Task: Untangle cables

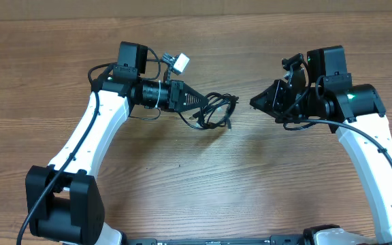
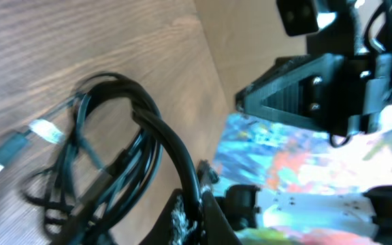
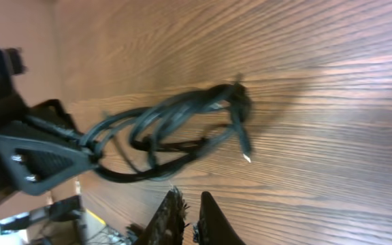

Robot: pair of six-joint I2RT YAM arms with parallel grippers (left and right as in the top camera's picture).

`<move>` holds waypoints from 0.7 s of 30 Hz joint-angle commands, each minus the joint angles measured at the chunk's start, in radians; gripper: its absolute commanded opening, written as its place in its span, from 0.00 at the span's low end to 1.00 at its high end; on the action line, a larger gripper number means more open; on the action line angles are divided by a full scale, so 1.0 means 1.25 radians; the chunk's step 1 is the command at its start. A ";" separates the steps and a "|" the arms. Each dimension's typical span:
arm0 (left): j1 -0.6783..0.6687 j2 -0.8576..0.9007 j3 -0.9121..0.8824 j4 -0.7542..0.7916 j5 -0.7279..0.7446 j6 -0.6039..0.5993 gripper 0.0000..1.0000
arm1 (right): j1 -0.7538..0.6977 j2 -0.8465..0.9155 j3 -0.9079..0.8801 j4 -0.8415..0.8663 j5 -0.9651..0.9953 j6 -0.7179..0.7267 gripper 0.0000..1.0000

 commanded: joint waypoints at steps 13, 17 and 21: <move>-0.005 -0.017 0.007 0.031 -0.012 -0.291 0.04 | 0.161 0.125 0.014 0.124 0.085 0.222 0.40; -0.005 -0.017 0.007 0.058 0.012 -0.354 0.04 | 0.180 0.125 0.014 0.140 0.138 0.258 0.37; -0.005 -0.017 0.007 0.067 0.053 -0.374 0.04 | 0.182 0.133 0.007 0.180 0.162 0.289 0.36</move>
